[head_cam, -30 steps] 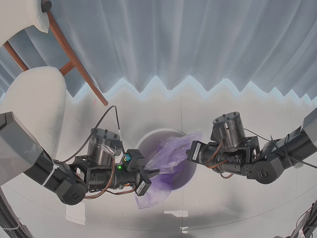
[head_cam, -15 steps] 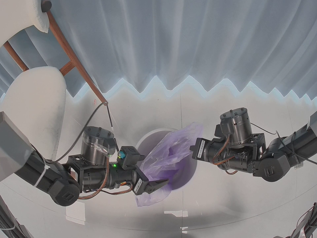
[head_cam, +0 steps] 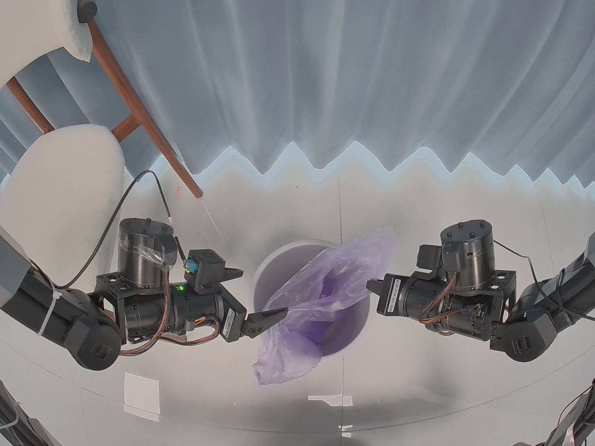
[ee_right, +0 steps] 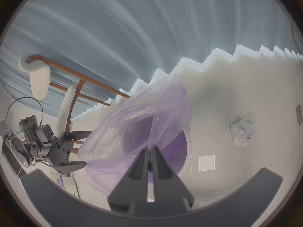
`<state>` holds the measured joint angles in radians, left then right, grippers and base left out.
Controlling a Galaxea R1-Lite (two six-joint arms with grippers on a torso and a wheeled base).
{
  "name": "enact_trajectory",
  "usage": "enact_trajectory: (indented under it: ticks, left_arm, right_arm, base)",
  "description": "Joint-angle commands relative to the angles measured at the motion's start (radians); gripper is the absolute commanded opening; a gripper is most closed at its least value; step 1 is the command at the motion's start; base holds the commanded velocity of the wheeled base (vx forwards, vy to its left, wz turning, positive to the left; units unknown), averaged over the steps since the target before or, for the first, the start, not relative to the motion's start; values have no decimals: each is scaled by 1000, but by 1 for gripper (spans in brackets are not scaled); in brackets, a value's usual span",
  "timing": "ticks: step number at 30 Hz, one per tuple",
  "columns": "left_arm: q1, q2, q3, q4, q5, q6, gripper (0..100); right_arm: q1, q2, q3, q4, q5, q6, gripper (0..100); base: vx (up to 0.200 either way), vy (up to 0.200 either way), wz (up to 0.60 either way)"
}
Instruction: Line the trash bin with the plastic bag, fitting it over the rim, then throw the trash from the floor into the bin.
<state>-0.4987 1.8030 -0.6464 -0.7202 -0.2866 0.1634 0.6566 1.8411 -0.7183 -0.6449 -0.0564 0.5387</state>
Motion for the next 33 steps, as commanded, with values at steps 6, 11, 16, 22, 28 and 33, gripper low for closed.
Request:
enact_trajectory:
  ticks: [6,11,16,22,28,33]
  left_arm:
    - [39,35,4,4,1,4,100]
    - [39,56,1,2,1,8,100]
    - [-6,82,4,7,3,13,100]
    - [2,127,-9,4,17,13,100]
    - [-7,134,-6,4,15,15,100]
    - [-6,141,-16,4,17,13,0]
  right_arm:
    - [-5,-14,2,-4,0,0,0]
    - [-6,-19,0,-4,1,0,0]
    - [-9,-17,-21,-4,1,1,0]
    - [-9,-22,-46,2,1,0,0]
    - [-20,-22,-61,-1,1,0,0]
    - [-31,-28,-70,2,3,0,0]
  base:
    - [0,0,0]
    - [0,0,0]
    - [0,0,0]
    - [0,0,0]
    - [0,0,0]
    - [0,0,0]
